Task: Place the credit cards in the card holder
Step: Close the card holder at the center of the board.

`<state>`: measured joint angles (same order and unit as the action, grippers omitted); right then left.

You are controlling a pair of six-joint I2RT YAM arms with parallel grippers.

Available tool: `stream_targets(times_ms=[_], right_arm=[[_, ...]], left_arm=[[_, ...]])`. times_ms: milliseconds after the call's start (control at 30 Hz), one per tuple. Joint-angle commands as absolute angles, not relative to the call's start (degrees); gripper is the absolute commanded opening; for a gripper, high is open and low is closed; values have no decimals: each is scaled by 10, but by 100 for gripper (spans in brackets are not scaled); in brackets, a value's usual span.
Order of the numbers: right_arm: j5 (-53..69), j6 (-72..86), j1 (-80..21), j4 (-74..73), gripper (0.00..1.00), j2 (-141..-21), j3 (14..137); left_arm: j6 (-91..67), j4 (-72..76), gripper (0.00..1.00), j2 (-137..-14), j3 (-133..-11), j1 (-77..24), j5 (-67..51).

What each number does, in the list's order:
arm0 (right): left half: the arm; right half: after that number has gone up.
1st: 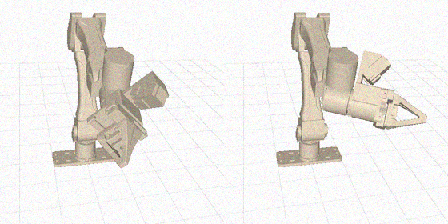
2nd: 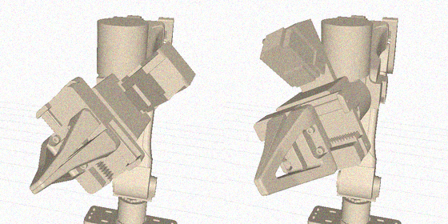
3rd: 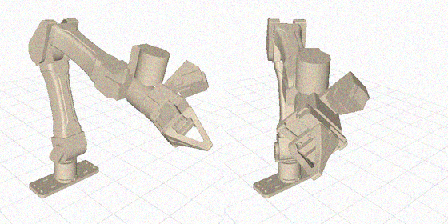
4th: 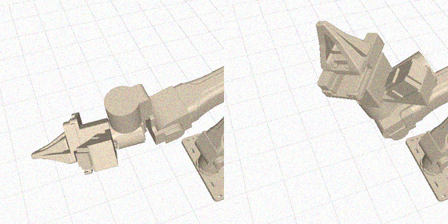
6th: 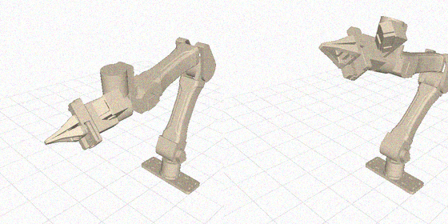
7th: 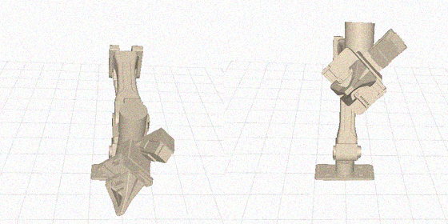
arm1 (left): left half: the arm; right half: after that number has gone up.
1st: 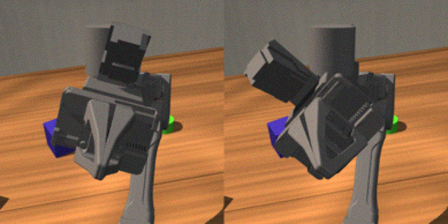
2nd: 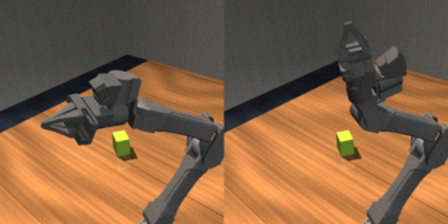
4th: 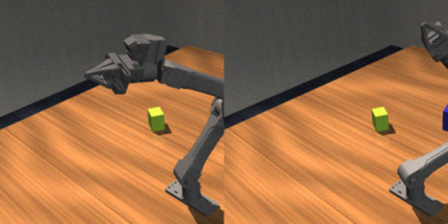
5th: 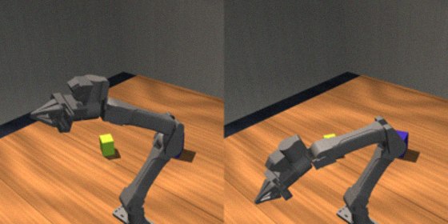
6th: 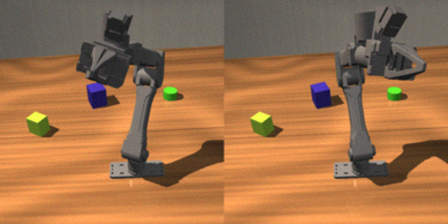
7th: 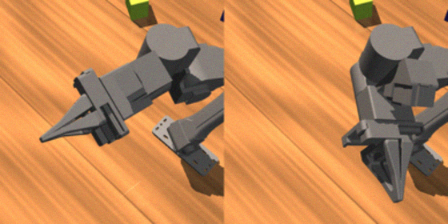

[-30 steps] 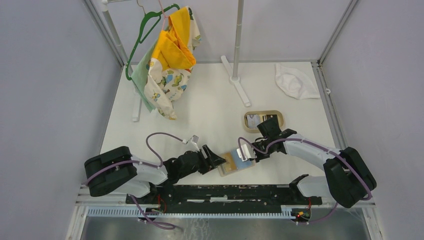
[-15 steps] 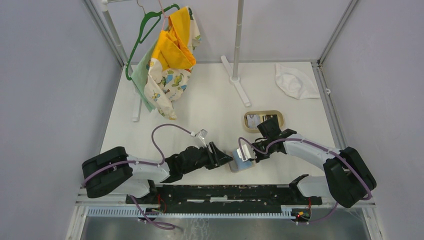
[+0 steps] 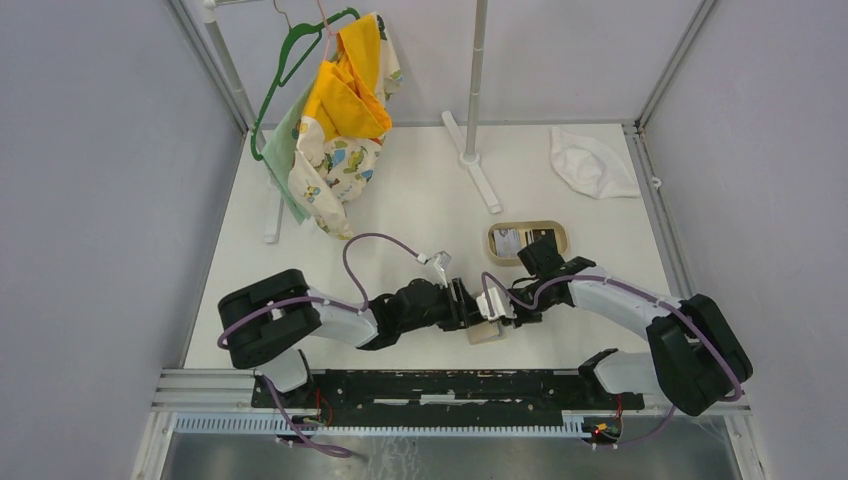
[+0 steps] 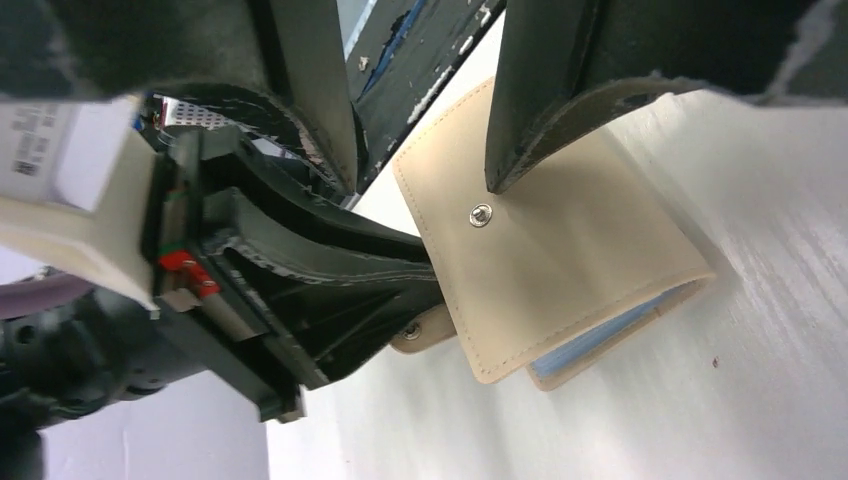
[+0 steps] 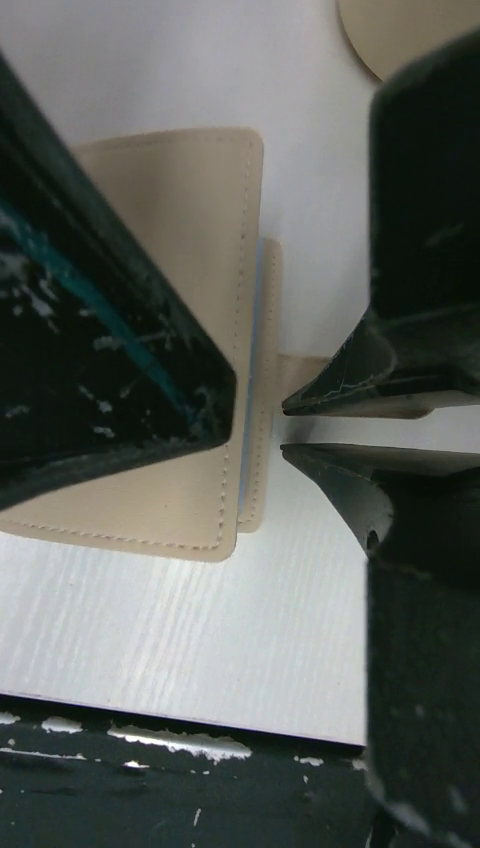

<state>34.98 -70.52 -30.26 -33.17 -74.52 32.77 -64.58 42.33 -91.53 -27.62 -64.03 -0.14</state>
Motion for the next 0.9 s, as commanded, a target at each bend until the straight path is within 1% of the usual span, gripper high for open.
stream_targets(times_ms=[0,133,267,300,367,400,433,500,533,567,600,867], right_arm=[[369,-706,-274,-380,23,-720,352],[389,-730,-229,-418,26,-691,369],[421,-748,-195,-441,33,-668,376],[420,-745,-190,-438,37,-666,375],[405,-725,-182,-421,43,-669,366],[397,-714,-181,-409,48,-673,362],[391,-705,-180,-404,53,-681,359],[390,-699,-181,-408,57,-697,362],[389,-696,-181,-410,61,-703,364],[389,-692,-181,-410,76,-708,367],[386,-687,-181,-408,98,-710,368],[372,-659,-182,-383,98,-719,356]], left_arm=[[-620,450,53,-959,-308,-635,-11],[-620,435,42,-985,-317,-631,-2],[-612,400,28,-995,-330,-631,22],[-610,391,25,-994,-330,-631,28],[-608,376,20,-993,-330,-631,40],[-607,370,18,-990,-329,-631,47],[-606,366,18,-989,-327,-632,52],[-606,364,17,-989,-325,-634,59],[-606,364,16,-989,-324,-634,60],[-605,364,16,-990,-324,-636,62],[-604,363,16,-990,-325,-637,65],[-594,353,15,-990,-335,-645,68]])
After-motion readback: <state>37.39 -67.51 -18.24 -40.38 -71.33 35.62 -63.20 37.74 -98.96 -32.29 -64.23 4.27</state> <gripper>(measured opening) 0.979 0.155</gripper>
